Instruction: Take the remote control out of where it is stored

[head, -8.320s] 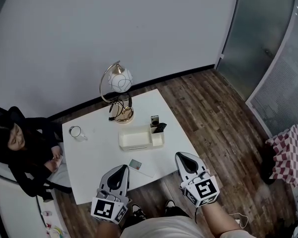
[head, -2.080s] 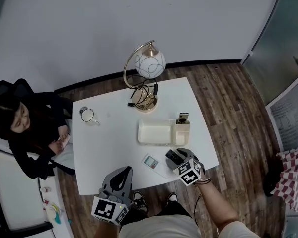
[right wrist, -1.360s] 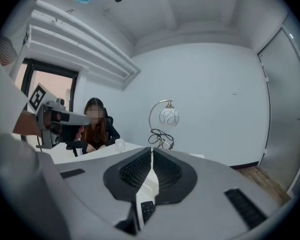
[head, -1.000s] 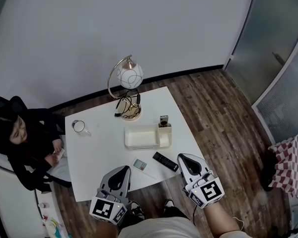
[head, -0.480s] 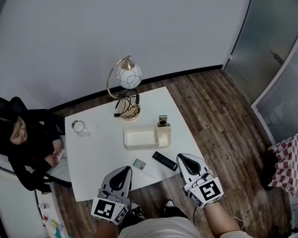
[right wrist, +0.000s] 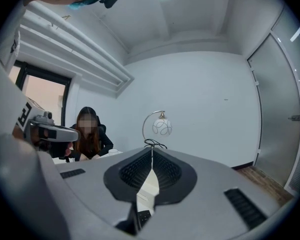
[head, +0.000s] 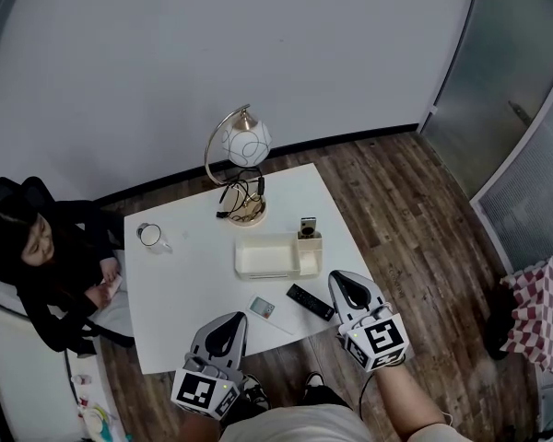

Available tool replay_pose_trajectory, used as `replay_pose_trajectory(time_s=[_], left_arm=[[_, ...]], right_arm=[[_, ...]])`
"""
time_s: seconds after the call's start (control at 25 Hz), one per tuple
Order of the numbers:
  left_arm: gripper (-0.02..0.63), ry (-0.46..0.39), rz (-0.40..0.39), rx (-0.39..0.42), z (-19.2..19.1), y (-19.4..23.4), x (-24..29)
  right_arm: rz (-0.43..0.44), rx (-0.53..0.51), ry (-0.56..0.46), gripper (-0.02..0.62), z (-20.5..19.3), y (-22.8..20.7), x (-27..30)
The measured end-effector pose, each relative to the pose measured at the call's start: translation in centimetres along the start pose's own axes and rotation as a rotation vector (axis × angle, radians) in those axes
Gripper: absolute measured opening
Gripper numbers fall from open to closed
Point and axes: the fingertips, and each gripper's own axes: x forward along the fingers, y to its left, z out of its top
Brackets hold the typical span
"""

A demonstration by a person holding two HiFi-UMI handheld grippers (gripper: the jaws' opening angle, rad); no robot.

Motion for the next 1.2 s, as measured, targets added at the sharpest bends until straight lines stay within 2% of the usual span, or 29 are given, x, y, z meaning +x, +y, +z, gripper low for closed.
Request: replay_pose_trajectory(time_s=[0.24, 0.32, 0.44, 0.64, 1.04, 1.2], left_arm=[[0.006, 0.008, 0.02, -0.008, -0.3, 0.8, -0.3], [0.006, 0.012, 0.03, -0.011, -0.4, 1.3, -0.4], [0.006, 0.016, 0.042, -0.018, -0.6, 1.7, -0.5], [0.006, 0.029, 0.054, -0.029, -1.2, 2.2, -0.7], [0.006, 0.06, 0.079, -0.045, -2.5, 3.7, -0.6], [0.006, 0.074, 0.088, -0.053, -2.9, 4.4, -0.8]], right_arm=[[-0.028, -0.025, 0.06, 0.023, -0.3, -1.8, 4.7], [-0.023, -0.031, 0.089, 0.084, -0.8, -2.0, 6.3], [-0.037, -0.015, 0.136, 0.137, -2.1, -2.8, 8.4], [-0.112, 0.034, 0.198, 0.225, -4.8, -4.8, 11.4], [-0.242, 0.079, 0.329, 0.268, -10.5, -8.2, 16.8], [-0.251, 0.11, 0.372, 0.276, -12.3, -8.6, 18.4]])
